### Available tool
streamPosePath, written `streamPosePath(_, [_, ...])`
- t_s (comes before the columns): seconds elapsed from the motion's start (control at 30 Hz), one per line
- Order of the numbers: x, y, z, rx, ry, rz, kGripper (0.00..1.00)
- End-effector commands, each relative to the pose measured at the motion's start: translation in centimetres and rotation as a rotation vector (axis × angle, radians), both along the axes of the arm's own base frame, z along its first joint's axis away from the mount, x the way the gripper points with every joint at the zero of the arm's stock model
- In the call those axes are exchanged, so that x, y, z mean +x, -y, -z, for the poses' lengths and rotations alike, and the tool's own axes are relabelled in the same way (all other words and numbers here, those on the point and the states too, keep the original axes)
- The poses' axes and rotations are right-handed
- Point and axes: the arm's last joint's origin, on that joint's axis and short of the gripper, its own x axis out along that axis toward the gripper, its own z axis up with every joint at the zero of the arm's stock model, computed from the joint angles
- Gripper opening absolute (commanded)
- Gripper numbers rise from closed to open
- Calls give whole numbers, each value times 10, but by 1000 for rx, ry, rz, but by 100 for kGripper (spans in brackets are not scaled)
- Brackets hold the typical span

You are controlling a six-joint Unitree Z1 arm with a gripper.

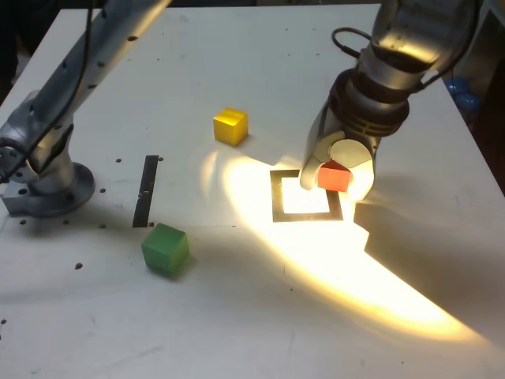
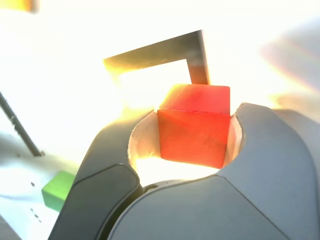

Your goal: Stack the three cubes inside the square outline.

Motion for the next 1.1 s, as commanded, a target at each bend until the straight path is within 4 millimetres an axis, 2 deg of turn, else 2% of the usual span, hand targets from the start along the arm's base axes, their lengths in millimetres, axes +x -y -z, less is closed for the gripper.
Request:
streamPosePath(0.0, [-8, -1, -6, -8, 12, -34, 30])
streamPosePath(0.3, [-31, -2, -2, -32, 29, -140, 30])
streamPosePath(0.77, [-36, -6, 14, -54, 10, -171, 31])
streamPosePath(0.83, [-37, -8, 17, -55, 9, -174, 43])
streamPosePath(0.87, [-37, -10, 20, -56, 9, -176, 57])
streamPosePath(0.97, [-38, -14, 23, -58, 7, -179, 88])
streamPosePath(1.0, [-38, -15, 24, -59, 6, -181, 95])
streamPosePath(1.07, [-39, -16, 25, -58, 4, -185, 100])
